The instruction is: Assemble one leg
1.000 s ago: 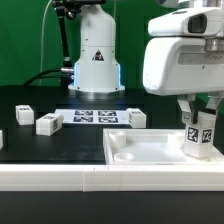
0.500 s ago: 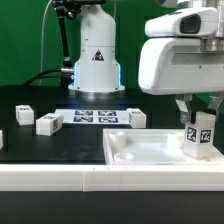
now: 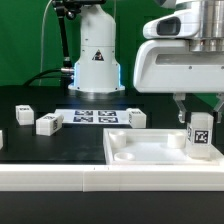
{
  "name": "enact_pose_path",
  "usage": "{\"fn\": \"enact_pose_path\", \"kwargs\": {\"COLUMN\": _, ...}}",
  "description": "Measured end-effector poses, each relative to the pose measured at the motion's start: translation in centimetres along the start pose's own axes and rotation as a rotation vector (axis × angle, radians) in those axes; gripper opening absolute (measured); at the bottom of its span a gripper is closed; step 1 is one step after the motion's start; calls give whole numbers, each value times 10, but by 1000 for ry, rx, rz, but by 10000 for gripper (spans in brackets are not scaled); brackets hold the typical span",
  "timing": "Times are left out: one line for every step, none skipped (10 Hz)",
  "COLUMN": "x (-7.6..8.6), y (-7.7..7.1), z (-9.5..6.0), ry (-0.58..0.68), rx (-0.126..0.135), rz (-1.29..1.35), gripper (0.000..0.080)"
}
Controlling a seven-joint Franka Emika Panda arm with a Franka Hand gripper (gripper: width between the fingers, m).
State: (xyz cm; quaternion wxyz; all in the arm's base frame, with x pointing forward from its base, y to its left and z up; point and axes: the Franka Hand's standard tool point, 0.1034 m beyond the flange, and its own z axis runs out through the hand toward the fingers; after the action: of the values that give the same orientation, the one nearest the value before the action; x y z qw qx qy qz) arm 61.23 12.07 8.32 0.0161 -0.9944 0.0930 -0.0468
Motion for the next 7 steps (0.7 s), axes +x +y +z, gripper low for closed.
{"fn": "enact_pose_path", "kwargs": {"x": 0, "y": 0, "z": 0, "ry": 7, "rx": 2, "rz": 147, "gripper": 291}}
{"fn": "enact_pose_path", "kwargs": {"x": 1, "y": 0, "z": 0, "ry": 11, "rx": 7, "rz": 252, "gripper": 291}}
{"fn": "enact_pose_path", "kwargs": {"x": 1, "y": 0, "z": 0, "ry": 10, "rx": 10, "rz": 304, "gripper": 291}}
{"fn": "enact_pose_path", "kwargs": {"x": 1, "y": 0, "z": 1, "ry": 6, "rx": 17, "rz": 407, "gripper": 291}}
{"fn": "enact_pose_path", "kwargs": {"x": 1, "y": 0, "z": 1, "ry": 4, "rx": 19, "rz": 499, "gripper": 291}}
{"fn": "enact_pose_path", "kwargs": {"x": 1, "y": -1, "z": 1, "ry": 5, "rx": 17, "rz": 624, "gripper": 291}}
{"fn": "enact_pose_path", "kwargs": {"x": 1, "y": 0, "z": 1, "ry": 4, "rx": 18, "rz": 673, "gripper": 291}}
